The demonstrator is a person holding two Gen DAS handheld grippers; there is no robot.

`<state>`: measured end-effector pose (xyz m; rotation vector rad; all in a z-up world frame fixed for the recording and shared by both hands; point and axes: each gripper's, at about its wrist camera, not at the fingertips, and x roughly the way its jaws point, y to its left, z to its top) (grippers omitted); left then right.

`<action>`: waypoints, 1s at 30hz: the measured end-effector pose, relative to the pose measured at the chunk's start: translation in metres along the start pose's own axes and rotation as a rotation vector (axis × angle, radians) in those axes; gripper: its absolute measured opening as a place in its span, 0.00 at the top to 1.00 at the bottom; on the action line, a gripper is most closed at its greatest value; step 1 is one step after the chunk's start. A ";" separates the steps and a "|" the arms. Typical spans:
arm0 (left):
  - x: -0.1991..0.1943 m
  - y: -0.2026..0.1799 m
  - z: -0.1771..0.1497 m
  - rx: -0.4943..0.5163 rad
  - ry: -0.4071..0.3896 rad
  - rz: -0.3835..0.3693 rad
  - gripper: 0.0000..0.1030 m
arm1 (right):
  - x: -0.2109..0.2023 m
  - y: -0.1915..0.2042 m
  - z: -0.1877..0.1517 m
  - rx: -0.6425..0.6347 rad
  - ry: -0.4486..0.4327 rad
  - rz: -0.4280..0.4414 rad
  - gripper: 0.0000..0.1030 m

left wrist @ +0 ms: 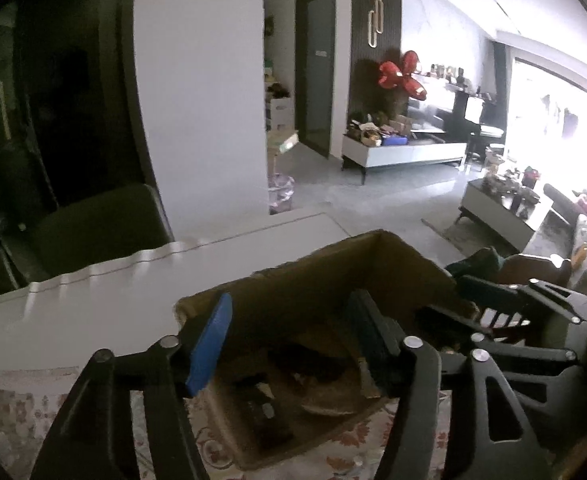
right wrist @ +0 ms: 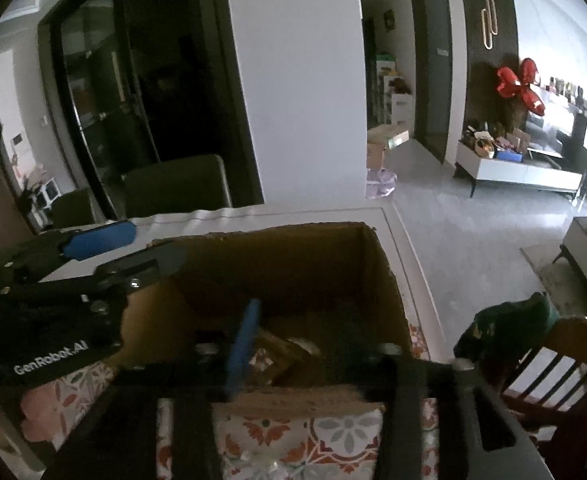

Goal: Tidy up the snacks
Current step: 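Lower both packets into the cardboard box and open both tools, then withdraw both tools and move toward the pink bag and red candy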

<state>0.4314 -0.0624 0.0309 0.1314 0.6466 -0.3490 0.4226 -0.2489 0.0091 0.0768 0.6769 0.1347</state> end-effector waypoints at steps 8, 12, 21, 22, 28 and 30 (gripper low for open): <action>-0.046 -0.020 -0.026 0.044 -0.070 0.083 0.24 | -0.035 0.000 -0.020 0.005 -0.060 -0.047 0.53; -0.075 -0.039 -0.044 0.065 -0.111 0.065 0.21 | -0.060 -0.003 -0.038 0.025 -0.088 -0.060 0.53; -0.107 -0.076 -0.081 0.110 -0.117 -0.038 0.20 | -0.117 -0.011 -0.085 0.081 -0.133 -0.098 0.53; -0.109 -0.079 -0.086 0.116 -0.116 -0.043 0.20 | -0.124 -0.011 -0.090 0.086 -0.140 -0.108 0.53; -0.122 -0.101 -0.111 0.177 -0.134 -0.080 0.21 | -0.151 -0.016 -0.118 0.108 -0.159 -0.168 0.53; -0.124 -0.104 -0.116 0.192 -0.139 -0.088 0.21 | -0.158 -0.017 -0.130 0.116 -0.156 -0.175 0.53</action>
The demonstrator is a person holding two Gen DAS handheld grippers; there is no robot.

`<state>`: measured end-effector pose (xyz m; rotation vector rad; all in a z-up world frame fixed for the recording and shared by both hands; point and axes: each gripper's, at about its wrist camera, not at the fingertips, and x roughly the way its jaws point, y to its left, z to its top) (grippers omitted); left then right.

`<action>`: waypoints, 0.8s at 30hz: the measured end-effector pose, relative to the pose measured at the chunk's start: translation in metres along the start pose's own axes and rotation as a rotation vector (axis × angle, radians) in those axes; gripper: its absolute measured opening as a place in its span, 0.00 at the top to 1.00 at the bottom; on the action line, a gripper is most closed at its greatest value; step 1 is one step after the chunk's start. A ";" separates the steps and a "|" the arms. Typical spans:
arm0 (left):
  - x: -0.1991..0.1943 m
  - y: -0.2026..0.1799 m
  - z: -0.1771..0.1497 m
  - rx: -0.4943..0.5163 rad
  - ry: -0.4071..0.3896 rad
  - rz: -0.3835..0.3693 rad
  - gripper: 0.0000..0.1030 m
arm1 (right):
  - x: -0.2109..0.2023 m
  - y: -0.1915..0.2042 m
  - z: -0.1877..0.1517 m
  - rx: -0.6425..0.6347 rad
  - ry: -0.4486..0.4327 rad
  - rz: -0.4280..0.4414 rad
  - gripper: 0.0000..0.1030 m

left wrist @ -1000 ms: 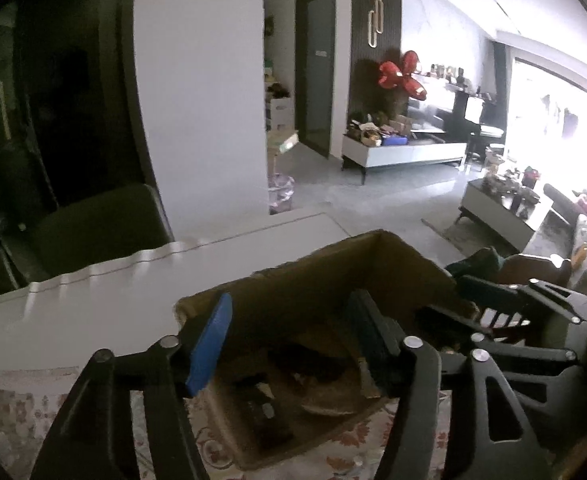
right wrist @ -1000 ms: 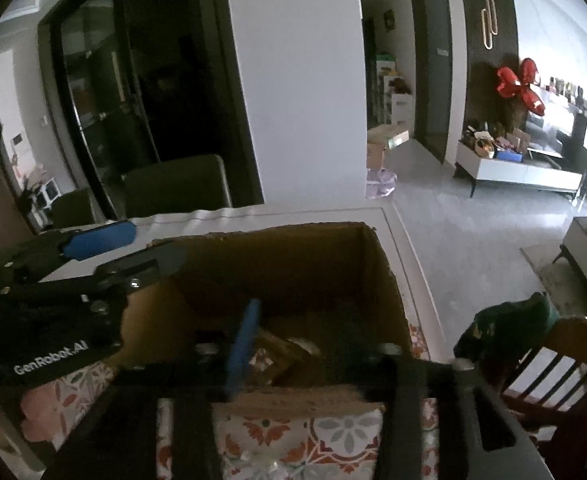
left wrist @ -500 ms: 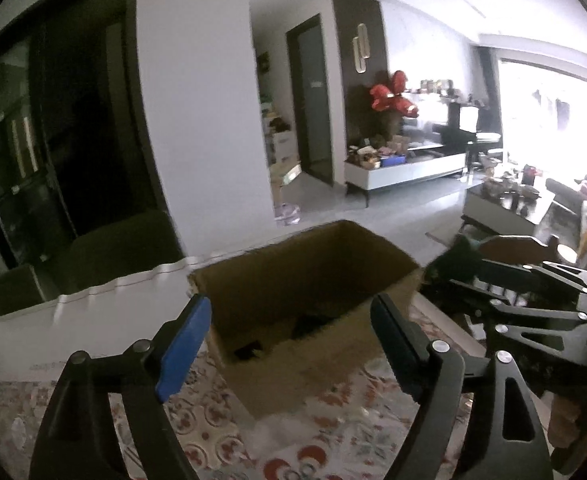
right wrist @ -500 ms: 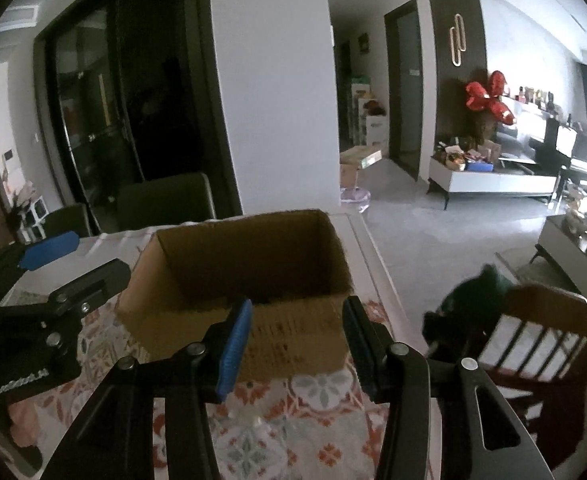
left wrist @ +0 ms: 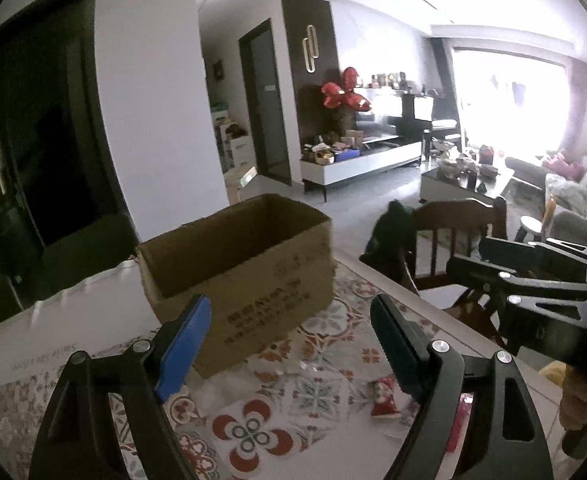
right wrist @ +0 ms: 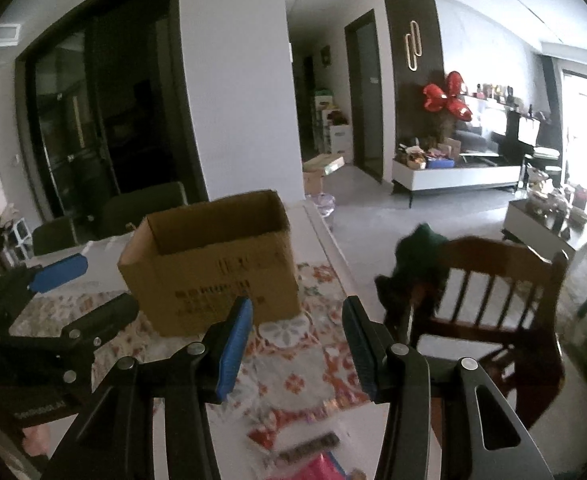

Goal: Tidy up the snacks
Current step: 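Withdraw both tools and move toward the pink bag and red candy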

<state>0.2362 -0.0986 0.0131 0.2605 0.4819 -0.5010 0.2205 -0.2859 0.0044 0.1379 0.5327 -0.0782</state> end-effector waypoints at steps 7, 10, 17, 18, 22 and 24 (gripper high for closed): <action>-0.010 -0.026 -0.020 0.054 -0.006 -0.049 0.21 | -0.028 -0.016 -0.042 0.098 0.007 -0.054 0.53; -0.011 -0.033 -0.025 0.070 -0.007 -0.065 0.21 | -0.036 -0.022 -0.058 0.152 0.011 -0.070 0.53; 0.005 -0.043 -0.046 0.113 0.046 -0.141 0.21 | -0.044 -0.023 -0.091 0.220 0.040 -0.107 0.53; 0.008 -0.044 -0.049 0.116 0.054 -0.148 0.21 | -0.045 -0.023 -0.097 0.247 0.046 -0.110 0.53; 0.023 -0.046 -0.061 0.116 0.101 -0.177 0.21 | -0.038 -0.023 -0.114 0.308 0.083 -0.102 0.53; 0.030 -0.048 -0.067 0.118 0.118 -0.184 0.22 | -0.030 -0.022 -0.123 0.330 0.116 -0.093 0.53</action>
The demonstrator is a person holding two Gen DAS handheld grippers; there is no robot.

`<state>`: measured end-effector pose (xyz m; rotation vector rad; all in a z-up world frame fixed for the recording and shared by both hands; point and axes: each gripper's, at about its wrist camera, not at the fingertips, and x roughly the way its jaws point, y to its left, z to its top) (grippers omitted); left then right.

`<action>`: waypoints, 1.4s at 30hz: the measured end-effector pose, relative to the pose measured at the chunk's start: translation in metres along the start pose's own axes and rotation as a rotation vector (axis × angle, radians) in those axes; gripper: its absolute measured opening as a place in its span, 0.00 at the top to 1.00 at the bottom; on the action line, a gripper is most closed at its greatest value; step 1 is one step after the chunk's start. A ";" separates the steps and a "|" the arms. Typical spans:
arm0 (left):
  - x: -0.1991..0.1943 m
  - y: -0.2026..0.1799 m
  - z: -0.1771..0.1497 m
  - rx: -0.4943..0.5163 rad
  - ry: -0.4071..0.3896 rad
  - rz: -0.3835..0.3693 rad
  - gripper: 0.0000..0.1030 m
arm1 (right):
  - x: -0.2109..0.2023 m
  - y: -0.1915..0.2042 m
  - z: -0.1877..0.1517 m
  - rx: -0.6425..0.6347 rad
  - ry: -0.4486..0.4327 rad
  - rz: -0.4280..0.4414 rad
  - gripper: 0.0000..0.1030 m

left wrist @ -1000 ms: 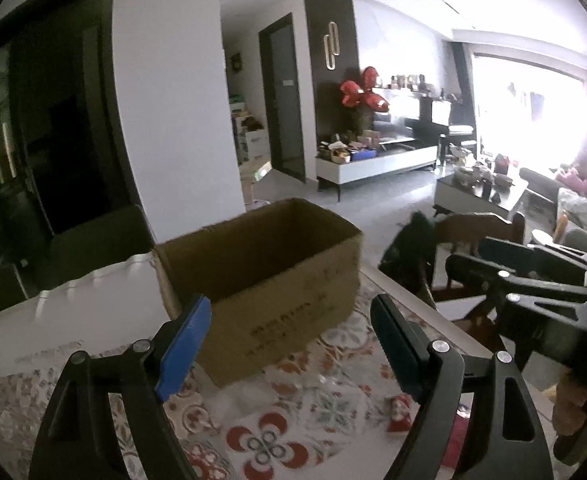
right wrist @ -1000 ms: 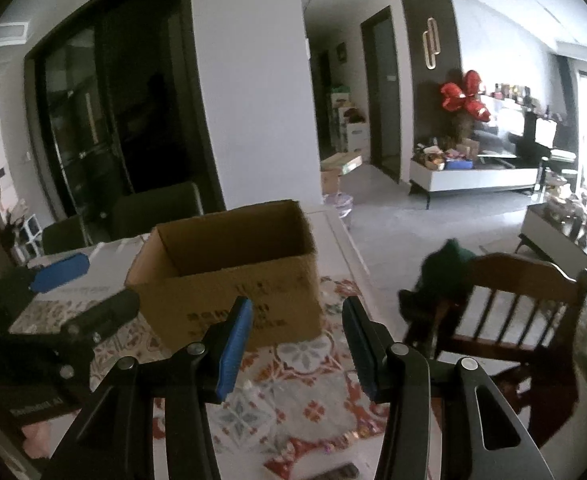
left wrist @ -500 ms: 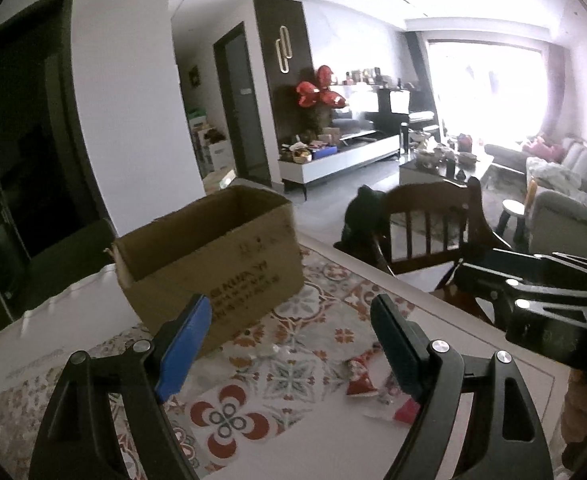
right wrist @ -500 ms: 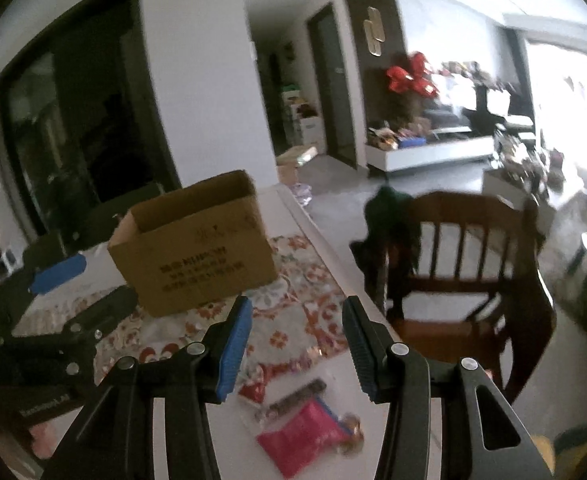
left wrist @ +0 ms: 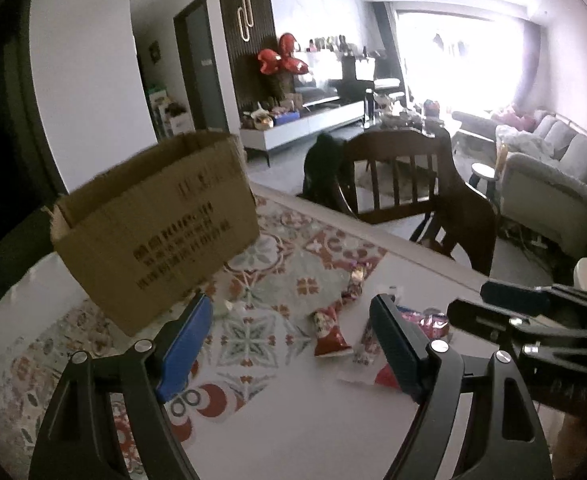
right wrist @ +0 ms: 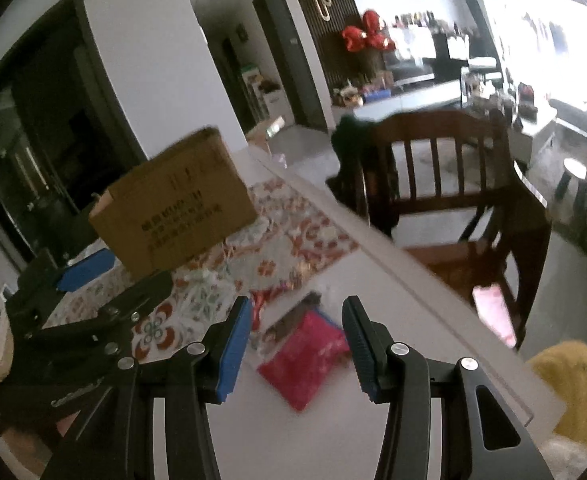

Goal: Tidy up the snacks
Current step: 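Withdraw both tools and move toward the pink bag and red candy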

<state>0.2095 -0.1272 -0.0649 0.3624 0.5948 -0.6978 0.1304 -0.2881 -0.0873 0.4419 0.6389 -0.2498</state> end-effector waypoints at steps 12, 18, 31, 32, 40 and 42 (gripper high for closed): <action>0.050 -0.004 -0.016 0.017 0.097 -0.045 0.30 | 0.044 -0.013 -0.025 0.079 0.155 0.003 0.53; 0.068 -0.003 -0.020 0.007 0.126 -0.065 0.31 | 0.056 -0.015 -0.026 0.077 0.184 -0.005 0.54; 0.083 -0.005 -0.024 -0.006 0.165 -0.097 0.36 | 0.065 -0.016 -0.026 0.062 0.190 -0.022 0.54; 0.084 -0.005 -0.024 -0.008 0.168 -0.098 0.36 | 0.066 -0.016 -0.025 0.060 0.190 -0.022 0.54; 0.089 -0.003 -0.024 -0.026 0.181 -0.112 0.37 | 0.068 -0.017 -0.024 0.056 0.183 -0.024 0.54; 0.091 -0.004 -0.024 -0.031 0.187 -0.117 0.38 | 0.069 -0.017 -0.024 0.056 0.181 -0.025 0.54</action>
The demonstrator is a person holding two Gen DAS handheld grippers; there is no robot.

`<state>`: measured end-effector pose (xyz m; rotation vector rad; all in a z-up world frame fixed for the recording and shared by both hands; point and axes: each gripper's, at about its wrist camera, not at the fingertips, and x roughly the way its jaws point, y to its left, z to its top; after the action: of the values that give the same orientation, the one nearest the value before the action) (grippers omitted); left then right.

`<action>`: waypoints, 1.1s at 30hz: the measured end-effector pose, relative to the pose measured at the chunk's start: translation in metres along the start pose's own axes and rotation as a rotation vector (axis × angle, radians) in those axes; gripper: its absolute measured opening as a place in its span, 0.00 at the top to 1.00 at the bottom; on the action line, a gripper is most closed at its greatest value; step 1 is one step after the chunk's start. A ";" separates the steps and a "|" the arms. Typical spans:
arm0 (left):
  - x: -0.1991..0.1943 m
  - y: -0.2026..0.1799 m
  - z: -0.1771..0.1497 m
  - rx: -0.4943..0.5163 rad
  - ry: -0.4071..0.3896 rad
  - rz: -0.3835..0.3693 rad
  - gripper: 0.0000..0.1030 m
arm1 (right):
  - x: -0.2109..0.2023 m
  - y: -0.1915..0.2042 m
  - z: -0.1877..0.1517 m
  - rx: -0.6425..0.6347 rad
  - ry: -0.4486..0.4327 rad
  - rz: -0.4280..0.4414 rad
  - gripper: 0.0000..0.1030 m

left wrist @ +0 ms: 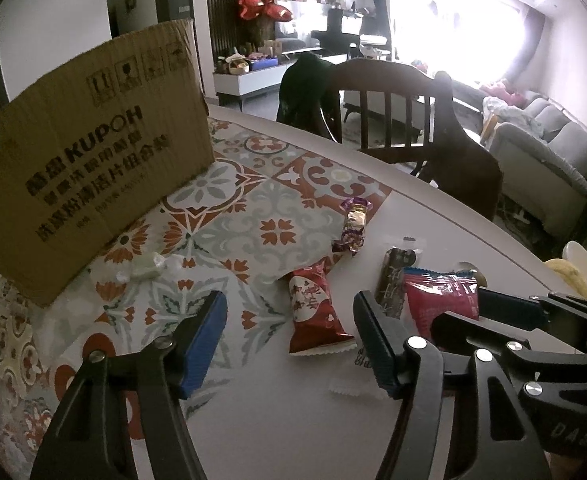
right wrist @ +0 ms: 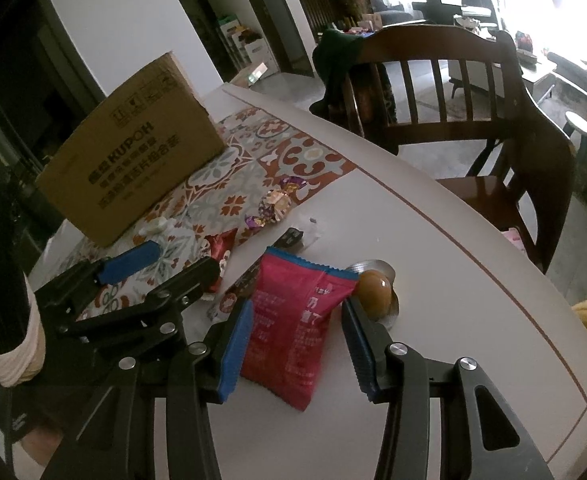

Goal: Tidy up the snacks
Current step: 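Withdraw both tools and move toward the pink bag and red candy, then grasp the pink bag with the right tool while the left tool grasps the red-and-white packet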

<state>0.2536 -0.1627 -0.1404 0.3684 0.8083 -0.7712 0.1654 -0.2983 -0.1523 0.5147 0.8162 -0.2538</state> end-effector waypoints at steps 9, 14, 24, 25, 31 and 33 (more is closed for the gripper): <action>0.016 -0.002 0.001 -0.021 0.050 -0.009 0.50 | 0.005 -0.001 0.003 -0.002 -0.002 -0.003 0.55; 0.018 -0.003 -0.001 -0.021 0.051 -0.009 0.62 | 0.007 0.000 0.004 -0.010 0.005 0.013 0.61; 0.012 0.007 -0.005 -0.065 0.043 0.002 0.76 | 0.013 0.009 0.006 -0.047 0.028 0.041 0.61; 0.012 0.008 -0.005 -0.069 0.044 0.005 0.76 | 0.014 0.010 0.005 -0.055 0.030 0.038 0.61; 0.001 0.017 -0.012 -0.110 0.056 0.059 0.76 | 0.016 0.017 0.003 -0.098 0.022 0.018 0.65; -0.004 0.019 -0.016 -0.130 0.057 0.063 0.76 | 0.016 0.019 0.003 -0.108 0.021 0.023 0.69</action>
<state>0.2576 -0.1386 -0.1472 0.2986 0.8918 -0.6482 0.1855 -0.2839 -0.1567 0.4257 0.8394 -0.1827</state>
